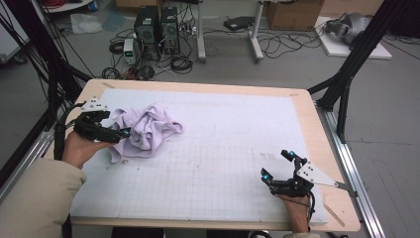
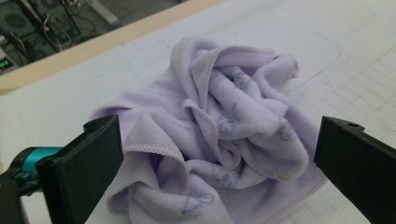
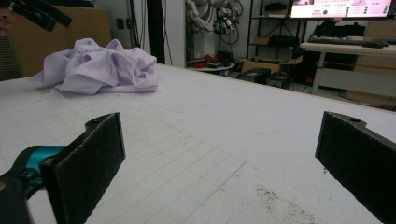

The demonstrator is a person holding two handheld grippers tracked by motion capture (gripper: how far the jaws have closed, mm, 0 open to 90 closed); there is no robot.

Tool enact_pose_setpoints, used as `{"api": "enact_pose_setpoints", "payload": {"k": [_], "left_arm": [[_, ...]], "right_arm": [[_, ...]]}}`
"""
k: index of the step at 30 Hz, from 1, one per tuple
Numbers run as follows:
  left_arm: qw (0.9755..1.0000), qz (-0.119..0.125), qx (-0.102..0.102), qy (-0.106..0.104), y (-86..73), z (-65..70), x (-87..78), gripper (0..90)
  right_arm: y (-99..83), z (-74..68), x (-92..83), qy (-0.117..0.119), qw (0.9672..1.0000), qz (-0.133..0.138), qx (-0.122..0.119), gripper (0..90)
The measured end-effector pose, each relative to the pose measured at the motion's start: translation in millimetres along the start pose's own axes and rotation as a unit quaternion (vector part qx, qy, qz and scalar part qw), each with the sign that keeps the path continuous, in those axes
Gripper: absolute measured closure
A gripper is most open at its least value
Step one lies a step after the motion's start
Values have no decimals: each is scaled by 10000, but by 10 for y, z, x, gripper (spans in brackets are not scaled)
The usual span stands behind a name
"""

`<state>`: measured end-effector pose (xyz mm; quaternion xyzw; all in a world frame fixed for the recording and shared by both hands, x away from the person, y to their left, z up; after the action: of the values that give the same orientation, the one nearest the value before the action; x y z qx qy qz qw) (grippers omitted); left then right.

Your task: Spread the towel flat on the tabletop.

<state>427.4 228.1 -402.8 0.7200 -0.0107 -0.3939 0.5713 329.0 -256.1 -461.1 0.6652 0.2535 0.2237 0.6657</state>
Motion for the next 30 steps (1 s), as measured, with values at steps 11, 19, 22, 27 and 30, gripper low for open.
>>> {"api": "enact_pose_setpoints", "payload": {"k": [11,19,22,27,30], "left_arm": [[9977,-634,-233,-25,-129,-41,393,17],[9955,-885,-221,-262,-186,104,623,17],[9945,-1007,-172,-211,-226,108,692,17],[9937,-1095,-132,-188,-258,127,765,26],[9930,-1136,-172,-265,-286,132,798,151]], "right_arm": [[0,-1,-1,5,10000,5,-6,5],[2,1,3,12,10000,14,-56,5],[2,-3,3,15,10000,11,-51,5],[2,-3,4,9,10000,11,-52,5],[-2,-12,1,19,10000,-11,-12,5]]}}
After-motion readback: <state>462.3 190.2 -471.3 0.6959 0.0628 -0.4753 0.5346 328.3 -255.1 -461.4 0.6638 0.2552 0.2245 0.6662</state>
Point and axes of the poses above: each handheld gripper's, and its own axes: x roughly forward along the jaws, y roughly out of its top, z roughly to its right, the point moved 9 cm from there along x, roughly forward along the jaws, and after that the axes turned 3 degrees about z, right-handed, at the moved point
